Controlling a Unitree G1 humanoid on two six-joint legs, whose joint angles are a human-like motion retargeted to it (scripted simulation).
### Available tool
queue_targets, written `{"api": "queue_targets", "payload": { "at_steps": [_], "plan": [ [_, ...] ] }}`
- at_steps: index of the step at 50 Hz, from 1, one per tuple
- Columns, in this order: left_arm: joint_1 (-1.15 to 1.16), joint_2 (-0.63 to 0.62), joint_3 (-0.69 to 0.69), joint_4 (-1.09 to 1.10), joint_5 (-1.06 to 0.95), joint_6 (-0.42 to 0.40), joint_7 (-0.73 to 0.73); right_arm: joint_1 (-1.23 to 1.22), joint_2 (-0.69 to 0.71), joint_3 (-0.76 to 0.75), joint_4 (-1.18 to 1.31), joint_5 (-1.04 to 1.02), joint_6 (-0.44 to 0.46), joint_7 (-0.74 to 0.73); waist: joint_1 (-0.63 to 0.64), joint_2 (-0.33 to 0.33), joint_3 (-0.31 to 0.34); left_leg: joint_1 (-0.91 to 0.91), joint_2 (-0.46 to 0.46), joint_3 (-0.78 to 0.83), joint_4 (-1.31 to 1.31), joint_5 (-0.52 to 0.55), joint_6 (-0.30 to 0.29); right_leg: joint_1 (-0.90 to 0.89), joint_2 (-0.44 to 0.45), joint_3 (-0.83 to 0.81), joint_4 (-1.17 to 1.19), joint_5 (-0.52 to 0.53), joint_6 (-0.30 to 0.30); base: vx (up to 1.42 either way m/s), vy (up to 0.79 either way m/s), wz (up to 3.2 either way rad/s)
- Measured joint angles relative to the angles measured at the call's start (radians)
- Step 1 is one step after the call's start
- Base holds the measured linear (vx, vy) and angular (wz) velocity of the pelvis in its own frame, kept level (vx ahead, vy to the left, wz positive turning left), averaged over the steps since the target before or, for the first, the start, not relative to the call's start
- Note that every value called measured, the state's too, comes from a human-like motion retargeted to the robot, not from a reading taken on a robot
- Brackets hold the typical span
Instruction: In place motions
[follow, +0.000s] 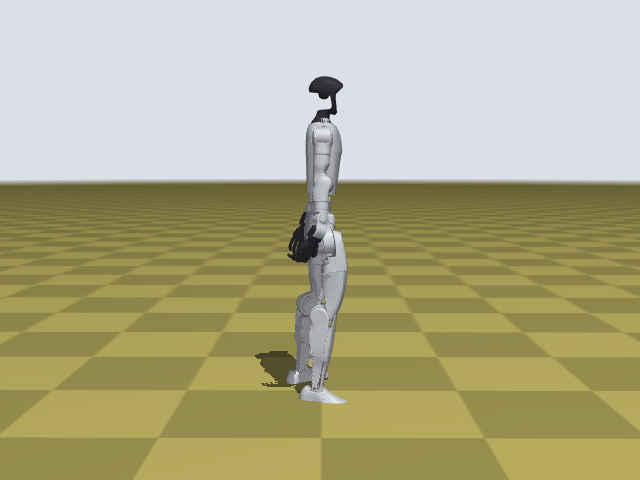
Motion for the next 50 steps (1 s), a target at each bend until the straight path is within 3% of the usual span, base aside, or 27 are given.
{"api": "queue_targets", "payload": {
  "at_steps": [4, 8, 12, 15, 17, 20, 25, 31, 33, 35, 37, 39, 43, 45, 48, 50],
  "plan": [
    [-0.045, 0.074, 0.256, 0.000, -0.048, 0.041, 0.030, 0.091, 0.051, -0.119, 0.127, 0.188, 0.048, -0.137, 0.042, 0.011, 0.019, 0.015, -0.008, 0.050, -0.001, -0.002, -0.004, 0.006, 0.014, 0.045, -0.003, -0.010, -0.017, -0.01, 0.07, -0.58],
    [-0.056, 0.403, 0.430, 0.000, -0.045, 0.101, 0.097, 0.091, -0.060, -0.409, 0.127, 0.529, 0.112, -0.179, 0.019, 0.028, -0.019, -0.018, -0.013, -0.012, 0.002, 0.006, -0.005, -0.003, -0.009, -0.009, -0.005, -0.004, -0.003, 0.05, 0.05, 0.72],
    [-0.099, 0.874, 0.512, 0.000, -0.035, 0.130, 0.205, -0.019, -0.361, -0.647, 0.051, 0.788, 0.102, -0.261, 0.051, 0.032, -0.069, -0.040, -0.016, -0.010, -0.002, 0.000, -0.002, -0.035, -0.007, -0.001, -0.003, -0.004, -0.003, 0.04, 0.07, -0.11],
    [-0.257, 1.166, 0.434, -0.079, 0.159, 0.171, 0.320, -0.178, -0.671, -0.650, -0.051, 0.816, 0.122, -0.297, 0.075, 0.056, -0.086, -0.051, -0.009, 0.005, -0.001, -0.003, 0.002, -0.057, -0.001, 0.015, 0.003, -0.001, -0.001, 0.00, 0.19, -0.28],
    [-0.343, 1.318, 0.290, -0.257, 0.225, 0.185, 0.310, -0.345, -0.847, -0.549, -0.169, 0.809, 0.140, -0.314, 0.084, 0.072, -0.096, -0.066, -0.004, 0.011, 0.003, -0.003, 0.002, -0.070, -0.001, 0.020, 0.006, 0.000, -0.001, -0.08, 0.17, -0.11],
    [-0.571, 1.433, 0.095, -0.523, 0.265, 0.081, 0.394, -0.640, -0.986, -0.267, -0.465, 0.836, 0.179, -0.379, 0.075, 0.089, -0.129, -0.088, -0.004, 0.009, 0.007, 0.001, 0.000, -0.083, -0.005, 0.010, 0.005, -0.001, 0.000, 0.00, 0.08, 0.20],
    [-1.233, 1.304, -0.498, -0.978, 0.468, -0.086, 0.460, -1.056, -1.093, 0.304, -1.016, 0.741, 0.125, -0.588, 0.099, 0.075, -0.224, -0.118, -0.019, -0.008, 0.008, 0.004, 0.001, -0.095, -0.015, -0.013, -0.001, -0.005, 0.001, 0.06, -0.05, 0.27],
    [-2.010, 1.135, -1.523, -1.233, 0.908, -0.233, 0.384, -1.703, -1.198, 1.025, -1.497, 0.328, 0.084, -1.038, 0.133, 0.026, -0.271, -0.104, -0.017, 0.001, 0.004, -0.005, 0.005, -0.089, -0.008, -0.005, -0.003, -0.010, 0.001, 0.06, -0.06, -0.08],
    [-2.138, 1.067, -1.712, -1.255, 0.969, -0.320, 0.395, -1.885, -1.197, 1.198, -1.538, 0.236, 0.046, -1.289, 0.130, 0.014, -0.286, -0.106, -0.014, 0.000, 0.002, -0.008, 0.005, -0.092, -0.006, -0.007, -0.002, -0.012, 0.002, 0.16, -0.05, 0.01],
    [-2.160, 1.068, -1.735, -1.243, 0.985, -0.368, 0.431, -1.974, -1.200, 1.298, -1.496, 0.221, -0.028, -1.448, 0.134, 0.014, -0.295, -0.108, -0.011, 0.000, 0.000, -0.009, 0.004, -0.093, -0.004, -0.011, -0.002, -0.013, 0.003, 0.09, -0.01, 0.07],
    [-2.123, 1.136, -1.655, -1.160, 0.916, -0.350, 0.473, -1.969, -1.218, 1.301, -1.365, 0.264, -0.058, -1.406, 0.135, 0.020, -0.286, -0.112, -0.012, -0.002, 0.001, -0.009, 0.004, -0.094, -0.004, -0.014, -0.003, -0.015, 0.004, -0.03, 0.02, 0.05],
    [-2.011, 1.215, -1.477, -1.016, 0.828, -0.312, 0.513, -1.889, -1.227, 1.218, -1.180, 0.365, -0.067, -1.330, 0.142, 0.033, -0.281, -0.118, -0.013, -0.004, 0.002, -0.010, 0.003, -0.099, -0.005, -0.015, -0.003, -0.017, 0.003, -0.08, 0.06, 0.06],
    [-1.628, 1.329, -0.921, -0.674, 0.552, -0.177, 0.516, -1.528, -1.182, 0.772, -0.719, 0.524, -0.114, -1.116, 0.158, 0.048, -0.293, -0.132, -0.016, 0.000, 0.003, -0.012, 0.002, -0.120, -0.009, -0.004, -0.001, -0.017, 0.002, -0.06, 0.05, -0.07],
    [-1.416, 1.364, -0.601, -0.519, 0.269, -0.145, 0.486, -1.342, -1.151, 0.482, -0.501, 0.588, -0.040, -0.916, 0.159, 0.044, -0.297, -0.138, -0.015, 0.002, 0.004, -0.012, 0.001, -0.129, -0.011, -0.001, 0.002, -0.017, 0.002, 0.00, 0.00, 0.00],
    [-1.136, 1.365, -0.127, -0.291, -0.161, -0.148, 0.456, -1.137, -1.188, 0.116, -0.230, 0.684, 0.178, -0.525, 0.166, 0.038, -0.299, -0.152, -0.015, 0.004, 0.004, -0.012, 0.000, -0.144, -0.012, -0.001, 0.003, -0.019, 0.002, -0.02, 0.00, 0.03],
    [-0.904, 1.381, 0.139, -0.120, -0.313, -0.106, 0.517, -0.970, -1.229, -0.138, -0.091, 0.760, 0.283, -0.323, 0.174, 0.045, -0.298, -0.164, -0.017, 0.001, 0.003, -0.013, -0.001, -0.154, -0.014, -0.004, 0.002, -0.021, 0.003, -0.07, 0.03, 0.14]
  ]
}}
